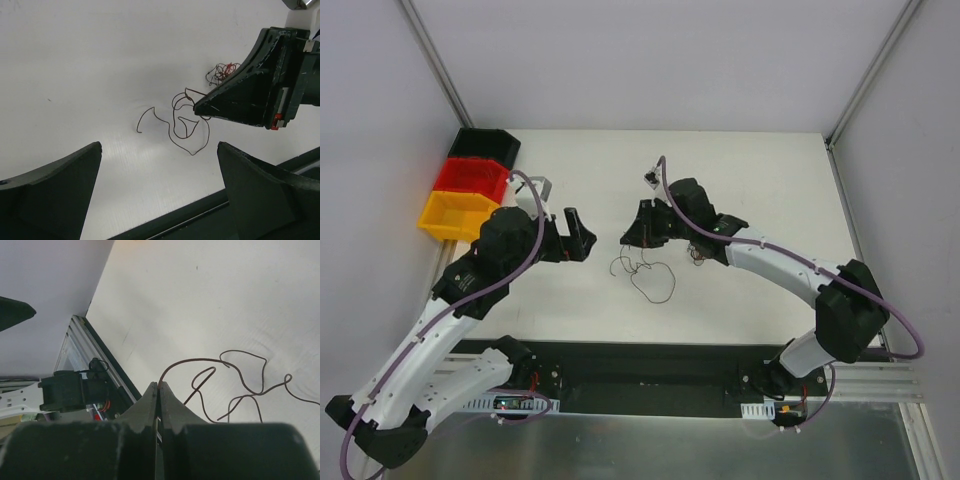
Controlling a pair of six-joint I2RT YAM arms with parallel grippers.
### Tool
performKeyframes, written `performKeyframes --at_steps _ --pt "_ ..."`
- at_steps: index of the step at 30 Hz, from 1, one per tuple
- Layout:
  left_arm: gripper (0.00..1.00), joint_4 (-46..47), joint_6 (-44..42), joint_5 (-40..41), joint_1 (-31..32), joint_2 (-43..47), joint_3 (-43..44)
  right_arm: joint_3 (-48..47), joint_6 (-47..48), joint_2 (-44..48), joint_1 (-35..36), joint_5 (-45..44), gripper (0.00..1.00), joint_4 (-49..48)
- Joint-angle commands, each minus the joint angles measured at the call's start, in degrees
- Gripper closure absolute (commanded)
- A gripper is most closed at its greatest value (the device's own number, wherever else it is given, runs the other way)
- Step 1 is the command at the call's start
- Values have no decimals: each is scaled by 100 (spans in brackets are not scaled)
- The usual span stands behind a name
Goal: Untangle the cables
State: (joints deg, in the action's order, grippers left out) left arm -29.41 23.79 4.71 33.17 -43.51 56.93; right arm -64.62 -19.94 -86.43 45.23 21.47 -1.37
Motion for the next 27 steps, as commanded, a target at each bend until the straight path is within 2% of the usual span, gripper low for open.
performKeyframes --at_steps 1,5,12,15,18,22,27 --pt "1 76 249 -374 -12 -360 -225 19 -89 -145 -41 190 94 -461" --pt "1 155 284 -681 -12 -650 -375 265 -45 -172 -41 278 86 -356" --pt "1 462 486 -1095 -12 -1274 -630 809 61 38 -41 718 63 -294" --pt "1 637 661 -1095 -12 -1388 -832 1135 254 293 -50 569 47 -224" --pt "1 770 750 -1235 -12 -1599 -955 1337 386 583 -120 464 41 -136" --pt "1 796 724 -1498 -12 -2195 -885 1671 745 1040 -146 -238 34 -171" --pt "1 796 741 -1517 -12 -2986 -832 2259 1080 1654 -225 -863 32 -583"
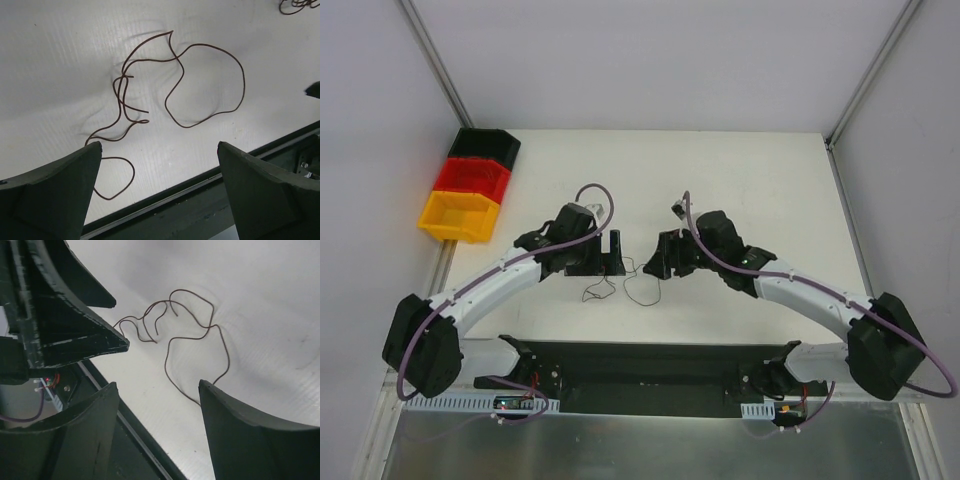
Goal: Untangle the cables
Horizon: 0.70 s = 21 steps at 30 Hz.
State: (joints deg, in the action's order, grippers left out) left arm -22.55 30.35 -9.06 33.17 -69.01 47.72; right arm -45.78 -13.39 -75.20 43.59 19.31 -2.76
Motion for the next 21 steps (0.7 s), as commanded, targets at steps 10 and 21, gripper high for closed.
performKeyframes --at_steps 10,21 --pt "4 136 314 500 734 -2044 834 1686 557 1508 -97 -1588 31 -1463" --pt "50 -188 498 1617 1148 -3004 1371 1739 486 1543 -132 -1544 31 -1525"
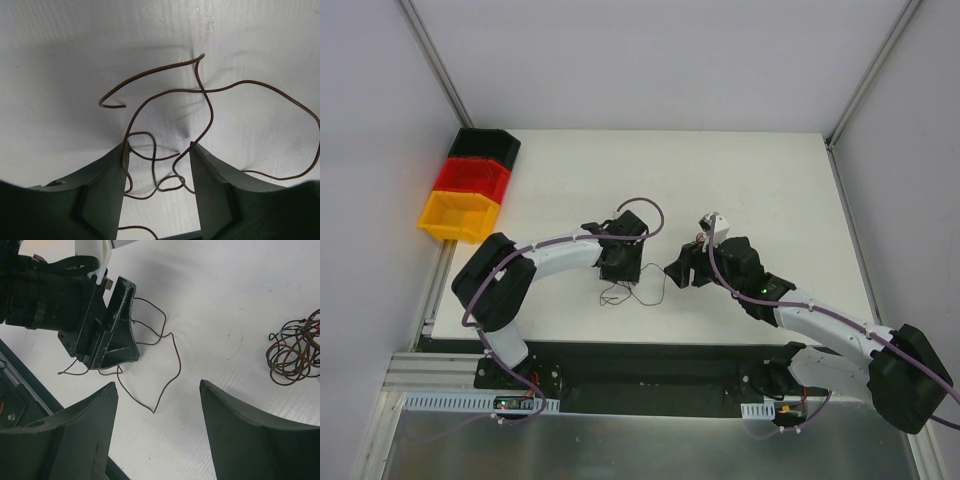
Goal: Untangle the cables
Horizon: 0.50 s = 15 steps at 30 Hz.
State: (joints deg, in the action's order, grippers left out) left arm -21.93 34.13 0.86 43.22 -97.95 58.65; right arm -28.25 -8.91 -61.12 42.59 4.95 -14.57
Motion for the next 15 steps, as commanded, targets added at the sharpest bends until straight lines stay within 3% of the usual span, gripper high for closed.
performKeyframes --at_steps 1,10,15 --pt "53 -267 120 704 143 -127 278 -14 38 153 -49 -126 31 -336" --pt "100 -364 -178 1311 90 398 243 65 -32 276 -145 -249 31 -301" --pt "100 -426 -433 680 -927 1162 59 65 -85 373 -172 -135 31 -275"
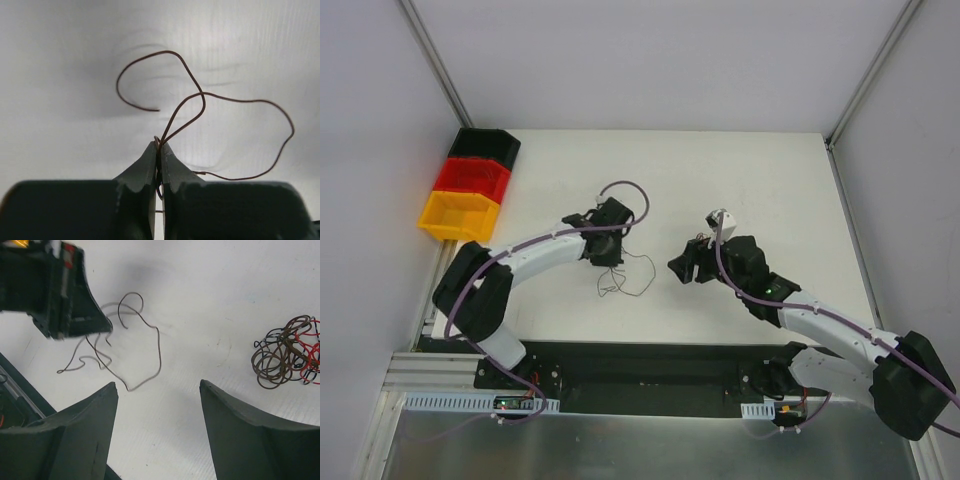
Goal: Untangle the cables
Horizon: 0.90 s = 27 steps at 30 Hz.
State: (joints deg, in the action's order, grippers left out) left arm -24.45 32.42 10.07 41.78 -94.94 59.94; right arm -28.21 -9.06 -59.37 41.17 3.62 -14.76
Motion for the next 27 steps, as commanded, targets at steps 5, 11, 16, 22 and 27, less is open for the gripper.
performKeyframes --at_steps 5,11,16,22,27 --pt "100 -192 -745 -409 -2005 1679 113 61 -70 224 -65 -46 31 -202" --pt "100 -306 43 -637 -3876 1848 1009 -18 -175 189 -118 192 31 -132" --pt "100 165 204 -146 -4836 1294 1784 -9 -184 154 -127 192 31 -132" --pt "100 3065 -210 -469 -5381 969 1046 -18 -166 111 -144 183 31 -123" --pt "100 4314 -176 -723 -5812 205 949 -9 -131 145 -170 157 31 -114"
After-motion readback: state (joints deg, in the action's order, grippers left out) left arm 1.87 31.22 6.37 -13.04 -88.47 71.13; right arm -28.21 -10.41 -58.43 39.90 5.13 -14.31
